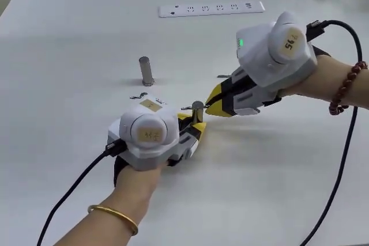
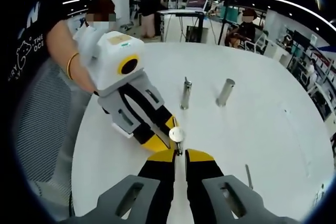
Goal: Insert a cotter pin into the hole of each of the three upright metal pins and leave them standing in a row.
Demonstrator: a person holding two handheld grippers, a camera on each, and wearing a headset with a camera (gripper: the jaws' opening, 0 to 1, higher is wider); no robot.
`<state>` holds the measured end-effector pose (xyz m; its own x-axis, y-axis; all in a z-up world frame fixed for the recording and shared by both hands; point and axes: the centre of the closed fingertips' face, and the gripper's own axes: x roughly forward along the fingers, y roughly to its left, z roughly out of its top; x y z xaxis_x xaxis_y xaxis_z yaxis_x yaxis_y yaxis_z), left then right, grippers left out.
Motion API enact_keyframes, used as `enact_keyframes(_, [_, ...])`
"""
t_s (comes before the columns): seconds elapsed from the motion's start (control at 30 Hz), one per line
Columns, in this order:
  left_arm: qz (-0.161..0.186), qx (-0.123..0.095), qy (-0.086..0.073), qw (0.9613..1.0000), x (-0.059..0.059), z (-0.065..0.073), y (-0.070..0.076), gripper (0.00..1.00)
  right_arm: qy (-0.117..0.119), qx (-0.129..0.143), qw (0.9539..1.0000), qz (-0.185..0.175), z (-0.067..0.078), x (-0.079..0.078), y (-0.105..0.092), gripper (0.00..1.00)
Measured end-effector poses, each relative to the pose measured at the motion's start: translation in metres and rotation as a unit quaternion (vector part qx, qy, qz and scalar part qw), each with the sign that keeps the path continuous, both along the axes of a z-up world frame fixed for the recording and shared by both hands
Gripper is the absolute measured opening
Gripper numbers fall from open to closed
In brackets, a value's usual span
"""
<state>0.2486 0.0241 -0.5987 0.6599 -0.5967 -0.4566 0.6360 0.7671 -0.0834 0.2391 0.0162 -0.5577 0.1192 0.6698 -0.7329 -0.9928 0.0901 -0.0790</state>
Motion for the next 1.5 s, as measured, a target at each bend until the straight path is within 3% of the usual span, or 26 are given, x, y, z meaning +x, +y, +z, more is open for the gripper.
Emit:
enact_keyframes(0.23, [0.0,-0.001,0.001,1.0,0.0,-0.0001,-0.0003,0.11,0.008,0.004,0.9999,-0.01,-0.0001,-0.0006,-0.0041,0.0])
enact_keyframes(0.6, [-0.003,-0.001,0.001,1.0,-0.0001,-0.0001,-0.0003,0.11,-0.006,-0.002,0.9999,0.01,-0.0016,-0.0026,0.0024,0.0])
enact_keyframes(0.87, [-0.003,0.001,-0.001,1.0,0.0002,-0.0004,-0.0006,0.11,-0.004,0.0,1.0,0.007,-0.0019,-0.0025,0.003,0.0])
enact_keyframes(1.0, [0.0,-0.003,0.008,1.0,0.0002,-0.0008,-0.0003,0.11,-0.001,-0.002,1.0,0.007,-0.0044,-0.0009,0.0036,0.0])
enact_keyframes(1.33, [0.002,-0.002,0.011,0.9999,-0.0005,-0.0023,0.0007,0.12,-0.002,-0.009,0.9999,0.01,-0.0076,-0.0029,0.0049,0.01])
enact_keyframes(1.5, [0.002,0.007,0.019,0.9998,-0.0042,-0.0046,0.0046,0.19,0.0,-0.01,0.9999,0.004,-0.0073,-0.0035,0.0042,0.06])
